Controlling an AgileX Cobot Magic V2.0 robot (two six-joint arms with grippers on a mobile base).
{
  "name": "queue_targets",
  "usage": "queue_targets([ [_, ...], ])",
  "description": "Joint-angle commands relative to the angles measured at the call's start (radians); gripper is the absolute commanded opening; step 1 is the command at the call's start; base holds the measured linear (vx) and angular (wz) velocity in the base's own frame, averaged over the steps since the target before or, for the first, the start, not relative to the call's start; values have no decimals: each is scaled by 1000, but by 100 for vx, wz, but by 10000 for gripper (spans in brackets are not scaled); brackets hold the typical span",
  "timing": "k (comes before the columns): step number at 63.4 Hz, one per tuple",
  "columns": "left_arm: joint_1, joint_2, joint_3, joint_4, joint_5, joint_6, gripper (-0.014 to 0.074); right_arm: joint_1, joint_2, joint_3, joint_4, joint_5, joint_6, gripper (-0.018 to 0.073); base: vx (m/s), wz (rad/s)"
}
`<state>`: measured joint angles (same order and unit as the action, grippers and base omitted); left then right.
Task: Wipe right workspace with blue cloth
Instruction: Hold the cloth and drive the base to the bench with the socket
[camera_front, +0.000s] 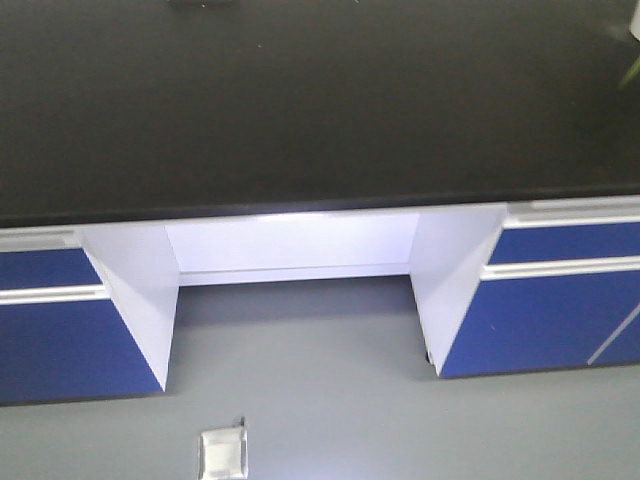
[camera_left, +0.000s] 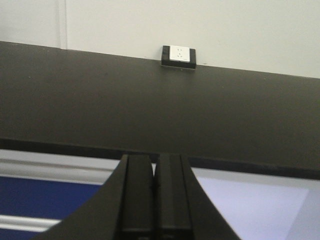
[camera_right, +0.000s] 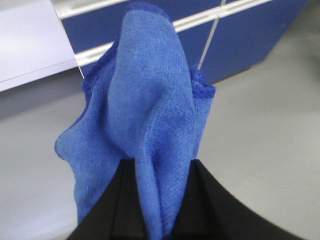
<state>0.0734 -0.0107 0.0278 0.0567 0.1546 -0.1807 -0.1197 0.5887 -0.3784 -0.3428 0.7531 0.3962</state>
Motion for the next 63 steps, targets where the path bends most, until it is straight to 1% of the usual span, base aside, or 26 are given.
queue_targets([
  [1,-3,-16,31,-6,-83,-8,-6,-5,0,-28,-22,-56,-8,0,41,16],
  [36,-3,-16,31,-6,-83,-8,-6,-5,0,-28,-22,-56,-8,0,39,12],
  [63,-3,-16,31,-6,-83,-8,-6,-5,0,-28,-22,-56,-8,0,27,0],
])
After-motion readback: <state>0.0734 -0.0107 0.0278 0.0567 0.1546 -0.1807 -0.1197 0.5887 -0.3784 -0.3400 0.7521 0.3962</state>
